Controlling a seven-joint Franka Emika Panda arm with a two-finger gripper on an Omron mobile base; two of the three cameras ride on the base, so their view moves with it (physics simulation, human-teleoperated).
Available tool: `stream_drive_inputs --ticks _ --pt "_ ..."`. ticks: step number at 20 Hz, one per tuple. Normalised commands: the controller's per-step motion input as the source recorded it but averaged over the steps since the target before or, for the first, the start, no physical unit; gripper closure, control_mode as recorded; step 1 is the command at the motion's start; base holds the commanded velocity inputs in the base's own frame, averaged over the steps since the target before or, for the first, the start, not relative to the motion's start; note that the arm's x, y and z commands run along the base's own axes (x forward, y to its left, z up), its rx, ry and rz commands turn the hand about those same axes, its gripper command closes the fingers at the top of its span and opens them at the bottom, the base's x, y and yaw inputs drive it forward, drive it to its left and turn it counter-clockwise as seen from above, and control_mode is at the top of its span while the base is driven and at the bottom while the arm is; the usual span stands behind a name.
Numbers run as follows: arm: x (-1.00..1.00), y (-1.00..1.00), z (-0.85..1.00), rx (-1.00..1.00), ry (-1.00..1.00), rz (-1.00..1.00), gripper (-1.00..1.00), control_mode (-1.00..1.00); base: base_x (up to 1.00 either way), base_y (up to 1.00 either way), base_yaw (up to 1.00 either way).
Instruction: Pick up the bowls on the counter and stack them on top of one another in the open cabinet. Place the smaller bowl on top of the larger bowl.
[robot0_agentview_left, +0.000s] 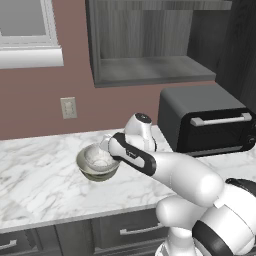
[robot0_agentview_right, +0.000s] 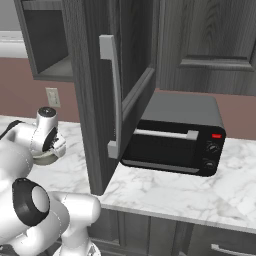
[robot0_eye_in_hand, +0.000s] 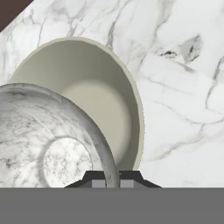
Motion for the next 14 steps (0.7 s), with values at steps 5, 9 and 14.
stream_drive_inputs --ticks 5,9,14 --pt "0.00 0.03 -0.10 0.00 0.01 0.00 1.00 -1.00 0.00 0.00 0.00" --pt "0.00 0.00 -0.01 0.00 0.00 0.00 -1.00 -1.00 0.00 0.00 0.00" --pt "0.00 0.00 0.11 0.00 0.00 0.00 -1.00 -1.00 0.00 0.00 0.00"
